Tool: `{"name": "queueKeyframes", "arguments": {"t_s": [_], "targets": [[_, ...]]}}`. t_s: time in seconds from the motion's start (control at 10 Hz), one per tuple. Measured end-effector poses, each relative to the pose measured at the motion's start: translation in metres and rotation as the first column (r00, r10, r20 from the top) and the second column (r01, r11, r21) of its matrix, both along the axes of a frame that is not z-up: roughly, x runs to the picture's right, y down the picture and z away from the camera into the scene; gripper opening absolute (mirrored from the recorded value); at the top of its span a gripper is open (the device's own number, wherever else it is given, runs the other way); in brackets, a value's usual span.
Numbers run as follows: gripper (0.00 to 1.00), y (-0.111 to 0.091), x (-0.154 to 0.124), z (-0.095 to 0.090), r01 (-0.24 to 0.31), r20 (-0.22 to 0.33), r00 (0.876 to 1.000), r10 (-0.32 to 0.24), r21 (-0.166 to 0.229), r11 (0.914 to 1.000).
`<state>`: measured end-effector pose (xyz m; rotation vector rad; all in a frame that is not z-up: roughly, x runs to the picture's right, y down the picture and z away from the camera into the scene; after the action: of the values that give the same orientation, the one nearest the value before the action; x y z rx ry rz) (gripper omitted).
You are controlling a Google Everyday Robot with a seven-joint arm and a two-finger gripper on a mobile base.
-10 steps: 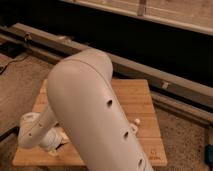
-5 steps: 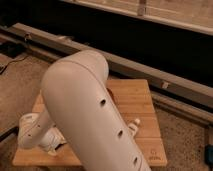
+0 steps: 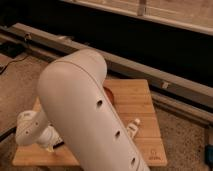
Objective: Place the eraser on the white sponge
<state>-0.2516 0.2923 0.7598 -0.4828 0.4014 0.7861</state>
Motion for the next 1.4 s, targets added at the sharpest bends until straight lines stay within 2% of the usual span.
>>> {"name": "queueKeyframes", "arguments": {"t_s": [1.0, 1.2, 1.4], "targets": [[0.65, -0.018, -0.015, 0.021, 0.001, 0.004, 1.0, -0.001, 0.029, 0.9996], [0.65, -0.022, -0.017, 0.024, -0.002, 0.007, 1.0, 0.002, 0.016, 0.9999], [0.65, -0.025, -0.018, 0.027, -0.012, 0.017, 1.0, 0.012, -0.02, 0.9997]]}}
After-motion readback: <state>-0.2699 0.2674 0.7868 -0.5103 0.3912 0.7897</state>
